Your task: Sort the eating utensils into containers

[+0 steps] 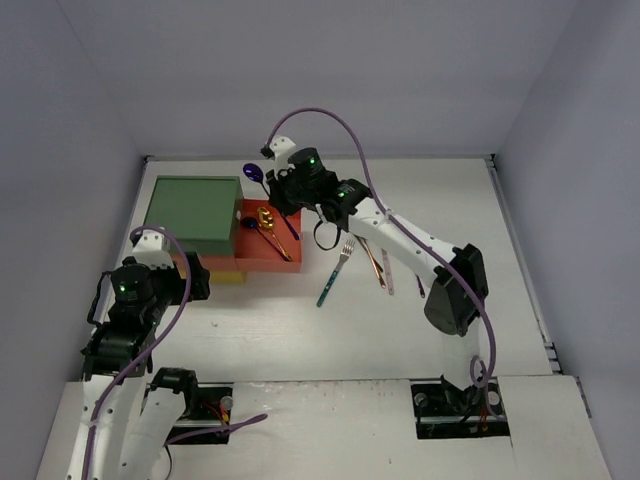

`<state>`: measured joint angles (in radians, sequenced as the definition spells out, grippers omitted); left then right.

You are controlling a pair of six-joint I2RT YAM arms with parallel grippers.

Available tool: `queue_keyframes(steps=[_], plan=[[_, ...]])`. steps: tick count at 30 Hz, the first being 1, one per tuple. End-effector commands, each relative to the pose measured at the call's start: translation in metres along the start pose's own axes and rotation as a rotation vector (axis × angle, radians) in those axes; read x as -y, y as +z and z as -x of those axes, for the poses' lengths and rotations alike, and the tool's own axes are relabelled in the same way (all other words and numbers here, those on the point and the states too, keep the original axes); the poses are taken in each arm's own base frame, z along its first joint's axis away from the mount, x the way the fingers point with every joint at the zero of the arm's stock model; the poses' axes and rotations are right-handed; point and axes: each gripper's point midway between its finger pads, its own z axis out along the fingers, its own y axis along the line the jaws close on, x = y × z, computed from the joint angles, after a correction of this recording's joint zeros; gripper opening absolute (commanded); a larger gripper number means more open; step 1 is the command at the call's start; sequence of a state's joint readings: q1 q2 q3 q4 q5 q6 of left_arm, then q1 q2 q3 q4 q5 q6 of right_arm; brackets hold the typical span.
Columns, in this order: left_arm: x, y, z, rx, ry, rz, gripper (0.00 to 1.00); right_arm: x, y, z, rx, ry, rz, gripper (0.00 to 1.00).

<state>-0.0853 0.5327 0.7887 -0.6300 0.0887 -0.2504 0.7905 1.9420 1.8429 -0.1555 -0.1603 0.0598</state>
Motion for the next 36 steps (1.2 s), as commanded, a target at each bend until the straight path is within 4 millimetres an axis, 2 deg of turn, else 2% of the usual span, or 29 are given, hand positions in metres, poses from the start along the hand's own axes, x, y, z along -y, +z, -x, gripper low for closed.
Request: queue_keyframes(steps=[1, 5, 16, 19, 21, 22, 26, 29, 33, 36], plan=[[0.006, 0.001, 0.019, 0.065, -0.005, -0.024, 0.87, -0.015, 0.014, 0.003, 0.061, -0.019, 0.065, 0.00], [0.007, 0.000, 0.020, 0.069, -0.005, -0.026, 0.87, -0.016, 0.021, -0.029, 0.000, -0.020, 0.076, 0.00], [0.006, 0.001, 0.019, 0.067, -0.005, -0.026, 0.87, -0.018, 0.027, -0.058, -0.047, -0.010, 0.086, 0.01], [0.007, 0.001, 0.019, 0.066, -0.005, -0.027, 0.87, -0.021, 0.028, -0.063, -0.057, -0.006, 0.098, 0.08], [0.007, 0.001, 0.019, 0.066, -0.006, -0.028, 0.87, -0.024, 0.028, -0.061, -0.054, -0.008, 0.107, 0.20], [0.007, 0.001, 0.019, 0.065, -0.005, -0.028, 0.87, -0.025, 0.027, -0.059, -0.051, -0.008, 0.109, 0.23], [0.007, 0.001, 0.019, 0.066, -0.005, -0.027, 0.87, -0.024, 0.014, -0.037, -0.001, -0.014, 0.092, 0.34], [0.007, 0.002, 0.019, 0.062, -0.004, -0.029, 0.87, -0.013, -0.001, -0.020, 0.040, -0.020, 0.026, 0.39], [0.007, 0.002, 0.019, 0.064, -0.005, -0.028, 0.87, 0.026, -0.035, -0.002, 0.098, -0.015, -0.159, 0.42], [0.007, 0.002, 0.019, 0.063, -0.005, -0.029, 0.87, 0.076, -0.061, -0.024, 0.061, 0.052, -0.308, 0.42]])
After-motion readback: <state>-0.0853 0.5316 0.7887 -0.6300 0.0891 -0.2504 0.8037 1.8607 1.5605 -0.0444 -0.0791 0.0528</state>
